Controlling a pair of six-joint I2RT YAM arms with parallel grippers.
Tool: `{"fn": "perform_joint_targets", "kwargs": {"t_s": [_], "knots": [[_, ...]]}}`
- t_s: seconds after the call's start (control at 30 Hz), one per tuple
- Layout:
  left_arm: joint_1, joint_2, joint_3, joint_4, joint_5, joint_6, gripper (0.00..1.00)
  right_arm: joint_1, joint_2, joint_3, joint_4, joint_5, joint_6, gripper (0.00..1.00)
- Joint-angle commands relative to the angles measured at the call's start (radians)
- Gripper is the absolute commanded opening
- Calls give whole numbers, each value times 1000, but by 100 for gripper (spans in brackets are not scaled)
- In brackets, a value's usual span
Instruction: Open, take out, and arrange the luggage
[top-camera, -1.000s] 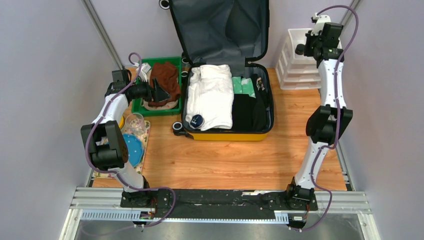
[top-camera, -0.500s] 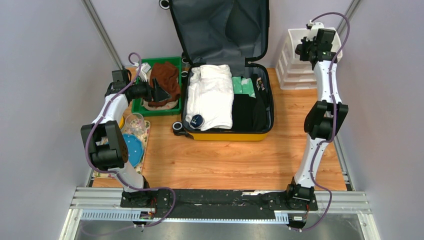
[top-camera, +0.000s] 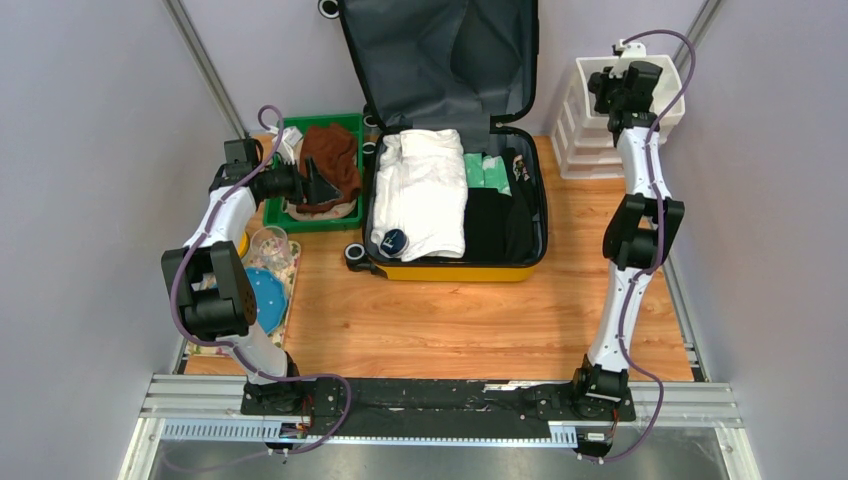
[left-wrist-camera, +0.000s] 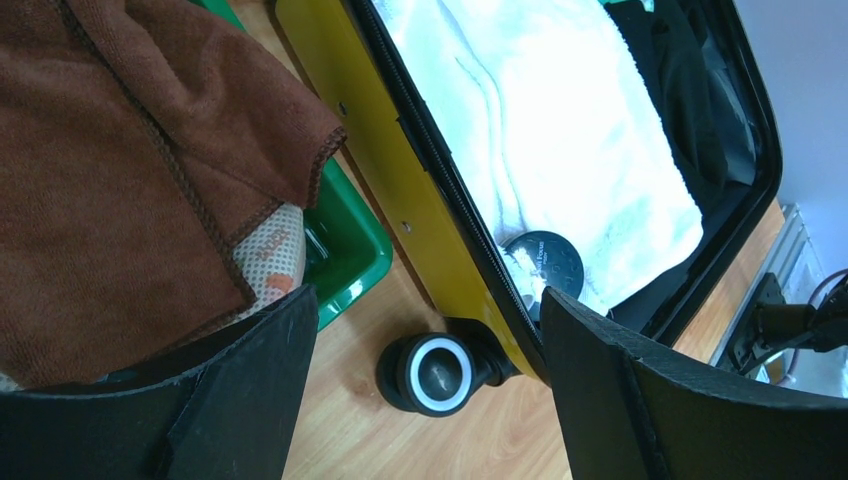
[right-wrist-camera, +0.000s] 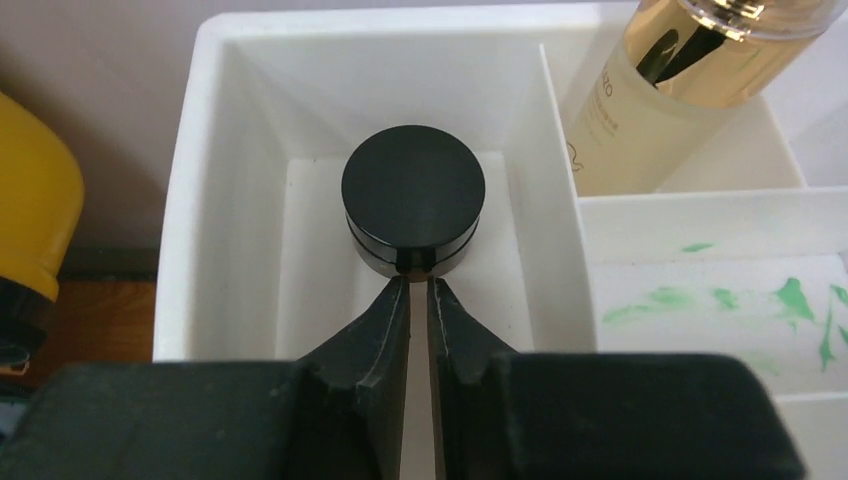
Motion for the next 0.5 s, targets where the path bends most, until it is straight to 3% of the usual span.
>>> {"fn": "perform_joint_targets", "kwargs": {"t_s": [0.0,0.13,0.23,0.4,0.47], "knots": [[4,1,54,-44,2,49,89,8,16,46,153,-15,48,18],[5,5,57,-43,3,43,90,7,-24,30,171,-26,55,21],[5,1,60,-41,2,34,90,7,-142,-21,185,-14,23,28],[5,-15,63,-55,-21,71,90,1,-285,-12,107,-27,9,59],[5,-16,72,-61,-33,80,90,10,-329,11,1,-142,-1,65]]}}
